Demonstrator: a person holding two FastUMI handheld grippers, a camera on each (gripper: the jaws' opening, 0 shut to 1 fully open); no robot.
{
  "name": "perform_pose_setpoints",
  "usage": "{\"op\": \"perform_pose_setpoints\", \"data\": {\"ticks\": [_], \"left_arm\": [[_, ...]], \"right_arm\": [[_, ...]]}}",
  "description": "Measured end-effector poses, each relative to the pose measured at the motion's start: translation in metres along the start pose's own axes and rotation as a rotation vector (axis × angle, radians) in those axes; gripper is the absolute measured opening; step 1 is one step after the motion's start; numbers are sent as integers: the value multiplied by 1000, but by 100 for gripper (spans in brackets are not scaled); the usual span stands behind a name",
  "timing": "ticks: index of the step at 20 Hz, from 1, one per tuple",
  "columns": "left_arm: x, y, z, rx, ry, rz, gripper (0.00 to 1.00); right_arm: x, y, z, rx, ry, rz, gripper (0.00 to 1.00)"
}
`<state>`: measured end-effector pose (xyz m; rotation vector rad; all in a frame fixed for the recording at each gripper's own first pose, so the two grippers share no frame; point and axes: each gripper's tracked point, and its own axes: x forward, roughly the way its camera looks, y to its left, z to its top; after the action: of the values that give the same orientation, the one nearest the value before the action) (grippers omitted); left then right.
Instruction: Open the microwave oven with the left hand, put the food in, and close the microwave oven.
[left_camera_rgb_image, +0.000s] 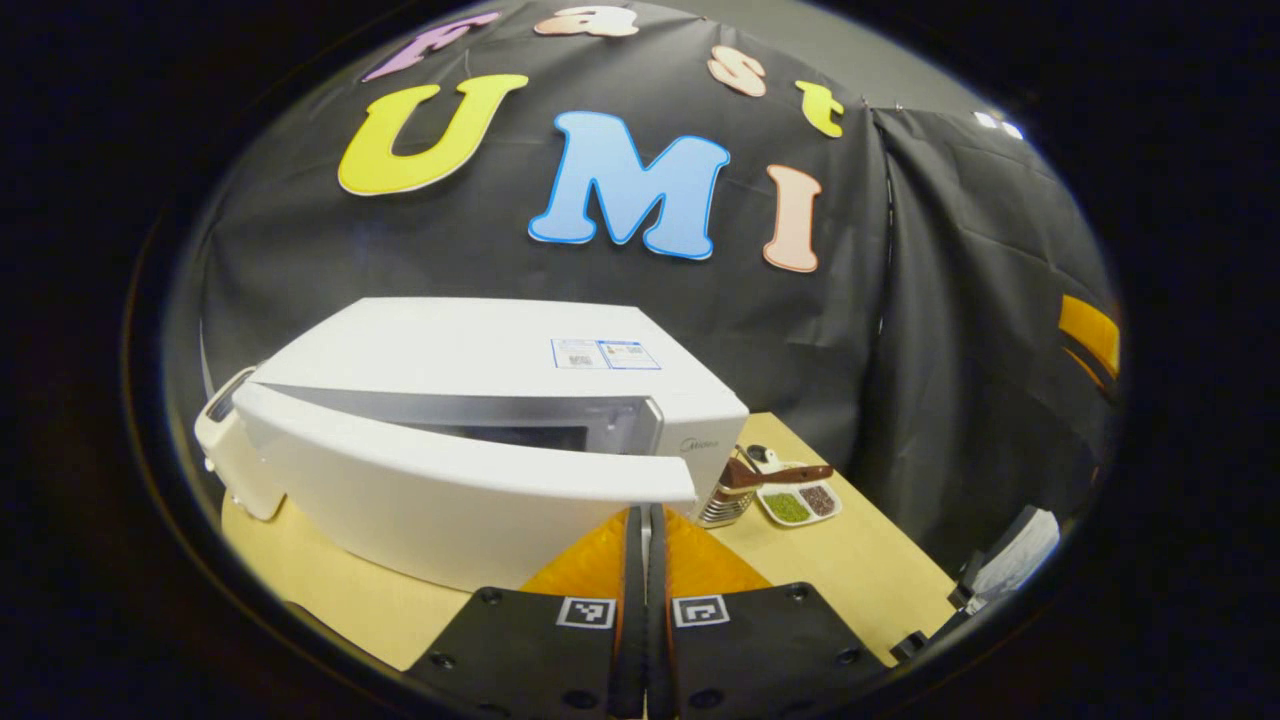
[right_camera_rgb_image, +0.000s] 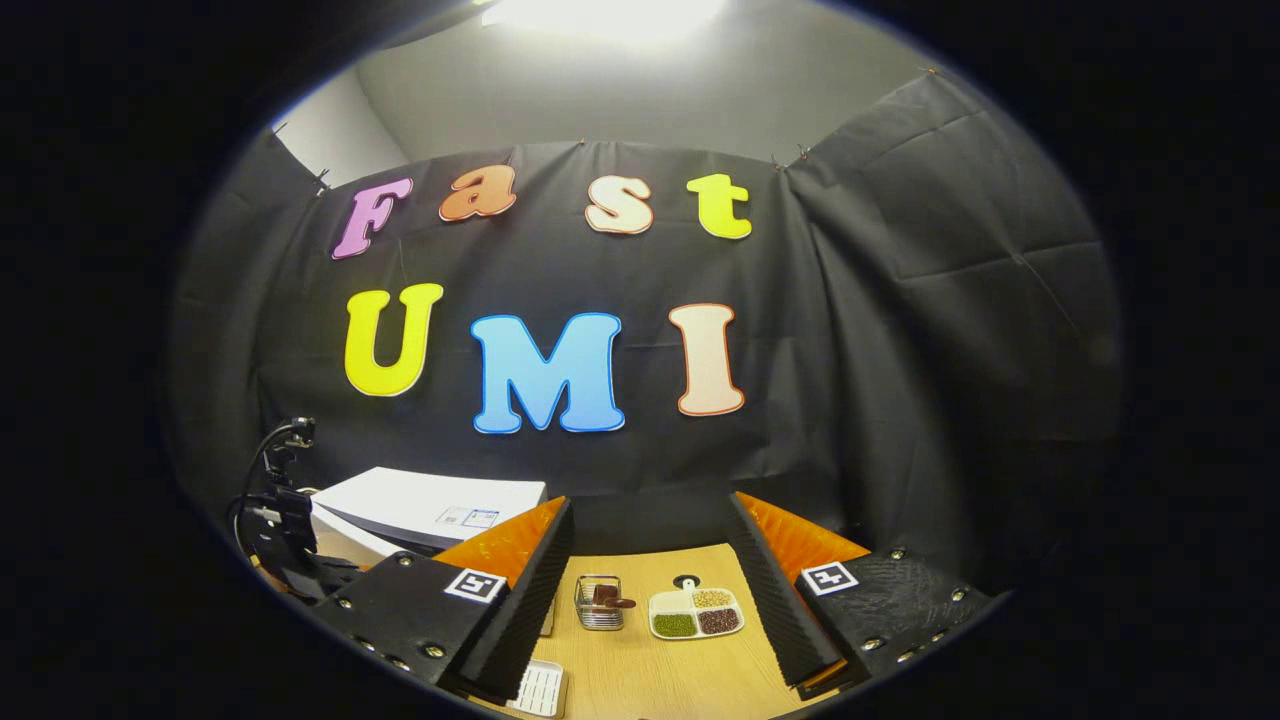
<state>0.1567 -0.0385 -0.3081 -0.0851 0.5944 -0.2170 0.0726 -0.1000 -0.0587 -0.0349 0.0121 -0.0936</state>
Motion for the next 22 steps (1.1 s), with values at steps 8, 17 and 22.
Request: {"op": "perform_pose_setpoints", "data": {"ticks": [8, 17, 22], "left_arm": [[29, 6, 13, -46, -4, 15, 7], [46, 7, 19, -122, -9, -21, 7], [48, 7, 19, -87, -18, -4, 7]], "right_arm": [[14, -6, -2, -7, 8, -15, 92], [20, -10, -9, -12, 32, -22, 92], [23, -3, -9, -12, 37, 0, 92]]}}
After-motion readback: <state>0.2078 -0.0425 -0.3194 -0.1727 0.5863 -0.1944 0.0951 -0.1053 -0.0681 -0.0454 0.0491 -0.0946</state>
